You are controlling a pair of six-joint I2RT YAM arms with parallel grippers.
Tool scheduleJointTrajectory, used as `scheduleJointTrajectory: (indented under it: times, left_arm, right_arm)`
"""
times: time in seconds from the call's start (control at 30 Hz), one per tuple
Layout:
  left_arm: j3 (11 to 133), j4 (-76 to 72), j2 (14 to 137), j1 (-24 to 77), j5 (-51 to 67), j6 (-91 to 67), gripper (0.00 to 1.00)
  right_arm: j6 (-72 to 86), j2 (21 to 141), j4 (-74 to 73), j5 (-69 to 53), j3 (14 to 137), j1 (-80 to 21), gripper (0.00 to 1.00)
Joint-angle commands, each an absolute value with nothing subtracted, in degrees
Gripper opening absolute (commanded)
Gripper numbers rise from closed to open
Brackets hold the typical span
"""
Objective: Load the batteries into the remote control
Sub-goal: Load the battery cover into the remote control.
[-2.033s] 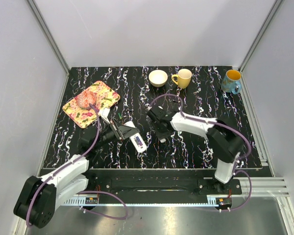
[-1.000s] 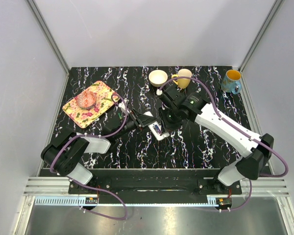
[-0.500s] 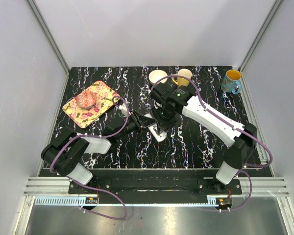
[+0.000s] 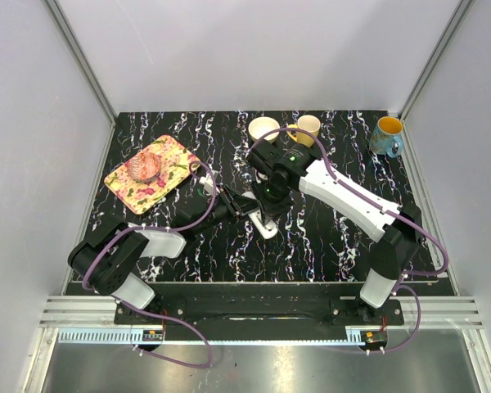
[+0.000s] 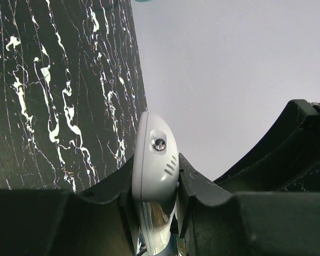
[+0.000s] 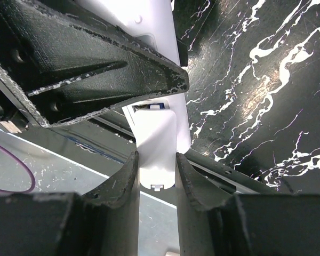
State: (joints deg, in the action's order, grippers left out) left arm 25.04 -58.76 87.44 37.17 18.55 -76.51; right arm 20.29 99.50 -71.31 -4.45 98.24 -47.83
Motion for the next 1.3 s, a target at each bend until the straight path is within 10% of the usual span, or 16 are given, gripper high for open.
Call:
scheduleJointTrajectory:
  times: [0.0, 1.27]
  left_arm:
    - [25.93, -61.00, 85.08, 37.53, 16.87, -76.20, 0.00]
    - [26.98, -67.14, 86.30, 38.67, 21.97, -80.07, 0.00]
  right_arm:
    - [20.04, 100.02, -69.44, -5.27, 99.23, -48.16, 0.00]
    - [18.37, 100.02, -67.67, -4.74, 97.64, -48.25, 0.00]
